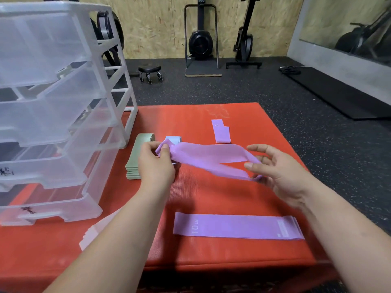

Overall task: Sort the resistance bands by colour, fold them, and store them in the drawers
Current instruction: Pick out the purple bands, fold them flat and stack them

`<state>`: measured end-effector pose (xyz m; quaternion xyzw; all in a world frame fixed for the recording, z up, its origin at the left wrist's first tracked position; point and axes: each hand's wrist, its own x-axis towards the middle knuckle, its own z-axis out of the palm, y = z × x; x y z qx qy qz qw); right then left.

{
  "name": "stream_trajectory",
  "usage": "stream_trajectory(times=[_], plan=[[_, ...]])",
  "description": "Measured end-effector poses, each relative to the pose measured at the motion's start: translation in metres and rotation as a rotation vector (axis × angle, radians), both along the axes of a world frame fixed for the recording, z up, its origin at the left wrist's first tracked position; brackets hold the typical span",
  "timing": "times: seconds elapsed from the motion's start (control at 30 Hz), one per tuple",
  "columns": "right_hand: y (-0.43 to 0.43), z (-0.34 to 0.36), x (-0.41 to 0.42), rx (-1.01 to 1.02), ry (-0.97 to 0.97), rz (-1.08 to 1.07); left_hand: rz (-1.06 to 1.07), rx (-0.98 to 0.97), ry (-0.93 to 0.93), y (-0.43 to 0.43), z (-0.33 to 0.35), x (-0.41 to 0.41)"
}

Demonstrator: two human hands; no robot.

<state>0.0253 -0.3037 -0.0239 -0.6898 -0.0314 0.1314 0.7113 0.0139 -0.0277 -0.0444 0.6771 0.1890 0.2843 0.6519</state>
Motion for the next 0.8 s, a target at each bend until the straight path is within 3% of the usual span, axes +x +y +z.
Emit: stream_trajectory(times=[0.13,0.3,0.47,0.6,0.7,0.8], plan=[[-0.007,-0.01,0.003,-0.376,-0.182,-0.211,-0.032,-0.055,0.025,-0.003,-0.002,-0.001],[-0.022,-0.018,0.005,-0.624,-0.244,-0.393,-0.046,-0.094,0.048,-0.005,-0.001,-0.001],[-0.029,-0.002,0.004,0.055,0.131,-0.207,0.01,-0.084,0.094,-0.001,-0.005,0.003],[-0.035,0.009,0.001,0.481,0.251,-0.048,-0.004,-0.209,0.112,0.002,-0.008,0.005],[-0.029,0.01,-0.001,0.651,0.278,-0.05,-0.029,-0.223,0.115,-0.004,-0.007,0.003],[-0.025,0.008,0.001,0.626,0.239,0.0,-0.042,-0.212,0.097,-0.007,-0.009,0.005]])
